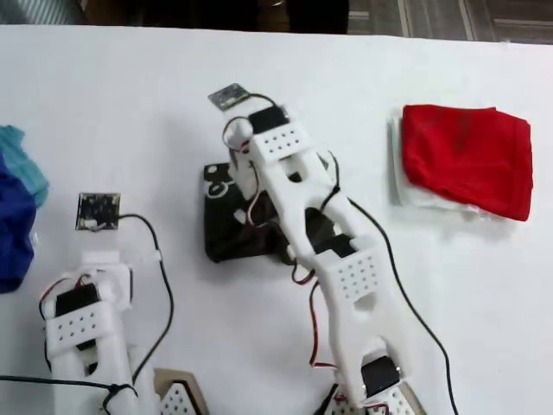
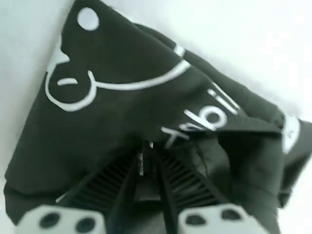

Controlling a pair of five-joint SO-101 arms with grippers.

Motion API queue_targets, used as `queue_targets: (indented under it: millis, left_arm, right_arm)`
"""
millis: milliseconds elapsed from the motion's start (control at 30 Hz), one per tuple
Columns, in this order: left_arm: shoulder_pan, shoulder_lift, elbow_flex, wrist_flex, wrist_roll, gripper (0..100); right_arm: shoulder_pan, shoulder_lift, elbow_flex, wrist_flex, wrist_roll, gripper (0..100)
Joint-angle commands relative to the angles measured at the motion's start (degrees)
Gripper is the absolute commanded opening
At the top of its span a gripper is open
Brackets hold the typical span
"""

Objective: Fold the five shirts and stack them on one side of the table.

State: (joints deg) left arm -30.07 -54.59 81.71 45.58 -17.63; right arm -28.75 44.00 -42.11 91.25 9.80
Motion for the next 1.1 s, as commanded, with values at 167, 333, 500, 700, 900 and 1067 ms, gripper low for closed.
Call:
queue_targets:
  millis: [167,333,500,700,900,1067]
  left_arm:
    - [-0.26,-0.88,-0.22,-0.97,0.44,3]
    - [-0.26,-0.88,-0.22,-1.05,0.44,3]
    - [-0.26,-0.88,-0.22,-1.05,0.44,3]
    - [-0.26,-0.88,-0.22,-1.05,0.44,3]
    - [-0.26,-0.88,-0.22,-1.05,0.44,3]
    - [-0.26,-0.88,-0.22,-1.05,0.44,3]
  right_arm:
    - [1.1,-0.75,-5.1,8.84,4.4,2.0]
    - [1.36,-0.84,-3.78,9.89,6.42,2.0]
    - [1.1,-6.02,3.69,9.98,8.09,2.0]
    - [1.45,-17.54,21.27,9.8,11.69,2.0]
    - [1.54,-31.87,30.86,9.54,13.27,2.0]
    - [1.27,-35.74,31.3,-1.19,10.11,2.0]
